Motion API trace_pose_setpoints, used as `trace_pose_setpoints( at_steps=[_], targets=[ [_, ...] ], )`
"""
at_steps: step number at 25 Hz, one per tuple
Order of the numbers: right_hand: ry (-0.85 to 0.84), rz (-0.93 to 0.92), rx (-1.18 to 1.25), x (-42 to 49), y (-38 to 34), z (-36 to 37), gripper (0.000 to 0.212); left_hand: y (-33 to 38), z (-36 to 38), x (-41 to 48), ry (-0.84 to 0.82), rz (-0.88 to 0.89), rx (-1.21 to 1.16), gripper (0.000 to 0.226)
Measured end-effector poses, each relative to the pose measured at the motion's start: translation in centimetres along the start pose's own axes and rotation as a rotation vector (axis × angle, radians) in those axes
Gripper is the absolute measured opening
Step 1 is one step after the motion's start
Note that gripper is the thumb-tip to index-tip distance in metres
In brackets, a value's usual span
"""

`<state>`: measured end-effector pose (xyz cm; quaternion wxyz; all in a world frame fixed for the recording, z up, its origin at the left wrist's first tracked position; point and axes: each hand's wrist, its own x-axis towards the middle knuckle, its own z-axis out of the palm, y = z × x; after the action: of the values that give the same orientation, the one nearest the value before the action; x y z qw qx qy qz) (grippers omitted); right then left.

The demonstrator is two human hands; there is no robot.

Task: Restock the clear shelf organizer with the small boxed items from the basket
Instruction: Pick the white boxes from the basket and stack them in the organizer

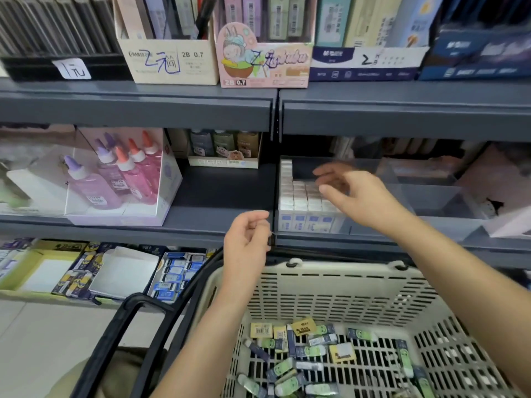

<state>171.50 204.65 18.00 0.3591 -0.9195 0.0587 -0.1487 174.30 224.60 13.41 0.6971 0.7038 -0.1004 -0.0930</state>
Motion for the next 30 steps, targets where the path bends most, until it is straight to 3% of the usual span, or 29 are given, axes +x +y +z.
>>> trace_pose_setpoints(
  at_steps=[2, 4, 9, 12, 15, 18, 21, 25, 28, 30],
  targets=[
    [-0.021, -0.061, 0.035, -5.2, -0.3, 0.1, 0.024, -0.2, 0.2, -2.8, -0.073, 0.026, -0.001, 0.02],
    [-0.154, -0.003, 0.081, -10.2, 0.4, 1.0, 0.02, -1.1, 0.7, -5.7, -0.261, 0.02, 0.096, 0.018],
    [-0.785, 0.174, -0.163, -20.4, 4.8, 5.6, 0.025, -7.3, 2.6, -10.8, -0.646, -0.169, 0.461, 0.008],
    [-1.022, 0.208, -0.264, -24.0, 6.2, 8.5, 0.029, -11.4, 2.7, -12.5, -0.83, -0.294, 0.662, 0.014],
    [-1.108, 0.108, -0.458, -25.9, 7.0, 10.9, 0.041, -14.5, 1.6, -13.4, -1.057, -0.261, 0.955, 0.025],
    [-1.08, 0.043, -0.578, -27.0, 7.4, 12.6, 0.054, -16.4, 0.5, -13.9, -1.245, -0.145, 1.216, 0.058],
    [-1.028, 0.06, -0.582, -27.2, 7.7, 13.5, 0.051, -17.0, 0.1, -13.8, -1.227, -0.04, 1.204, 0.046],
    [-0.868, 0.094, -0.485, -26.9, 8.6, 13.0, 0.022, -16.8, -0.3, -12.9, -1.098, 0.054, 1.218, 0.014],
    [-0.733, 0.227, -0.5, -25.5, 10.0, 11.3, 0.019, -16.0, -1.7, -10.9, -0.899, -0.102, 1.177, 0.011],
    [-0.786, 0.284, -0.499, -24.4, 10.9, 10.3, 0.023, -15.7, -2.4, -10.0, -0.832, -0.267, 1.066, 0.013]
  ],
)
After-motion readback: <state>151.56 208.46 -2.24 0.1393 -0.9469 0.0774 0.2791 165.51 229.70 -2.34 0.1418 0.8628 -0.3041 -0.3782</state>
